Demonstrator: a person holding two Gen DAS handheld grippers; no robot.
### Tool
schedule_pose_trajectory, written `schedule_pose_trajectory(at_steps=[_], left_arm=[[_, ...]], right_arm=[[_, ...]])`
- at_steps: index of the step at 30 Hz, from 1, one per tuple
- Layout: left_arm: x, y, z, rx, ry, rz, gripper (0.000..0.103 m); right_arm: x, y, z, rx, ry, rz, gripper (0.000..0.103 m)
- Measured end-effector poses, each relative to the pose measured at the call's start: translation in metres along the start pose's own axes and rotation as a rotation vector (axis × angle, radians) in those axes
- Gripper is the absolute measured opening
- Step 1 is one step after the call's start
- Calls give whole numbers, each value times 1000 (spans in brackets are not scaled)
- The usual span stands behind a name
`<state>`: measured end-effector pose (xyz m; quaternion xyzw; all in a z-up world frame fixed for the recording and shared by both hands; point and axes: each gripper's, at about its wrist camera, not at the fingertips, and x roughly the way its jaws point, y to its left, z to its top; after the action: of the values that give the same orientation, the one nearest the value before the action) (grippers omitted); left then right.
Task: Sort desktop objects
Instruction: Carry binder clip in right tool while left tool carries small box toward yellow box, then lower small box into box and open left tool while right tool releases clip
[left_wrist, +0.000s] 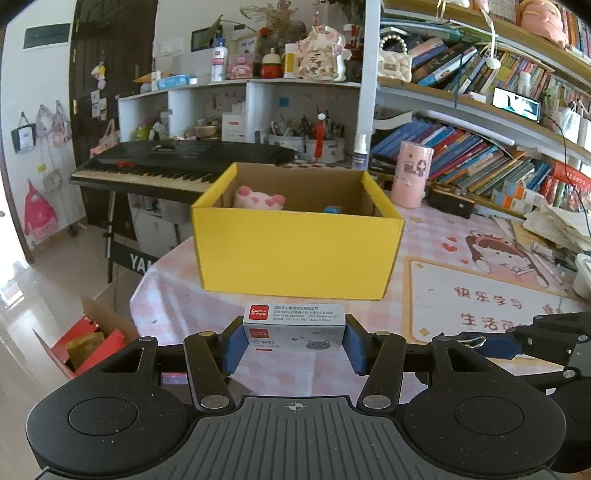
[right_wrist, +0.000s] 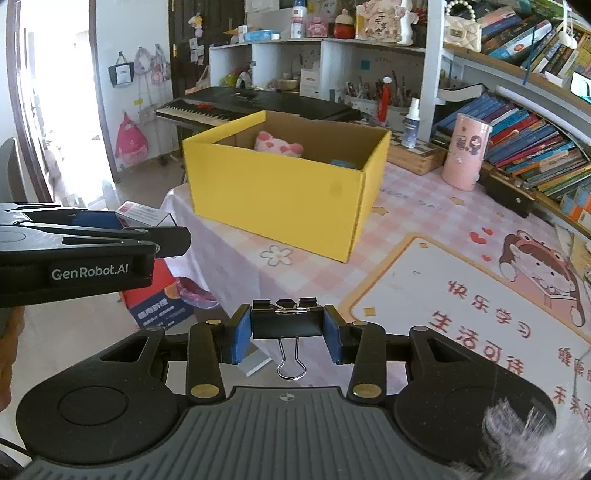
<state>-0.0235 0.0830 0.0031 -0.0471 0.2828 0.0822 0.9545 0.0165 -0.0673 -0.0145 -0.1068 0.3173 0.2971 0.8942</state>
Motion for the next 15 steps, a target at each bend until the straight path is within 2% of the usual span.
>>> schedule_pose_trajectory(at_steps=[15], left_arm=[[0, 36, 2, -45, -1, 38, 53]], right_arm=[[16, 28, 15, -29, 8, 34, 38]])
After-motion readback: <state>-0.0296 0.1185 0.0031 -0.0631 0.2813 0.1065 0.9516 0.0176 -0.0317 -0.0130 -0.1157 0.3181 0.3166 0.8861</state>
